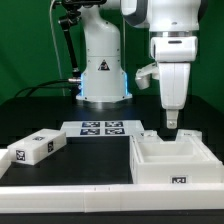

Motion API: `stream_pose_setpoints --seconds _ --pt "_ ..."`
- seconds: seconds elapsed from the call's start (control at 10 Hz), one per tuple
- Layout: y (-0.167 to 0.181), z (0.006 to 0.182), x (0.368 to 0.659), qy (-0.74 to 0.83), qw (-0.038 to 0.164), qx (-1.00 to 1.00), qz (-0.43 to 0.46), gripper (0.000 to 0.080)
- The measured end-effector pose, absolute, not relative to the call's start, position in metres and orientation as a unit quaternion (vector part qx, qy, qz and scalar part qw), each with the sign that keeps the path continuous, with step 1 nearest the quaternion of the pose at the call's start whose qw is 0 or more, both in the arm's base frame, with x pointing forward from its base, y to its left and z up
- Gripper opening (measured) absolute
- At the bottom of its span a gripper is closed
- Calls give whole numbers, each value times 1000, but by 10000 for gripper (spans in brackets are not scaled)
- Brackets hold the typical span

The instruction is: Assemble cabinet

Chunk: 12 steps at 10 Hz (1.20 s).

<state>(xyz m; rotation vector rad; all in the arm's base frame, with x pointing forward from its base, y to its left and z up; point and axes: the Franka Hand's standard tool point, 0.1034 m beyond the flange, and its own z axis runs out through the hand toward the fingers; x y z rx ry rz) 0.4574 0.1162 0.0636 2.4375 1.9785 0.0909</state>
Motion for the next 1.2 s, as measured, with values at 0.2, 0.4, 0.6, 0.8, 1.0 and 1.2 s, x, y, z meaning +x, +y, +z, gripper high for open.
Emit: stream_pose_setpoints --seconds 0.2,0.4,0.6,0.8,1.0,1.2 --pt "128 54 446 620 -7 784 32 796" --pt "130 50 445 614 -11 789 27 796" --pt "130 48 444 614 -12 789 26 796" --pt "142 38 439 606 -19 795 28 796" --pt "144 35 435 608 -21 793 26 796" --pt "145 33 431 608 -23 793 23 796"
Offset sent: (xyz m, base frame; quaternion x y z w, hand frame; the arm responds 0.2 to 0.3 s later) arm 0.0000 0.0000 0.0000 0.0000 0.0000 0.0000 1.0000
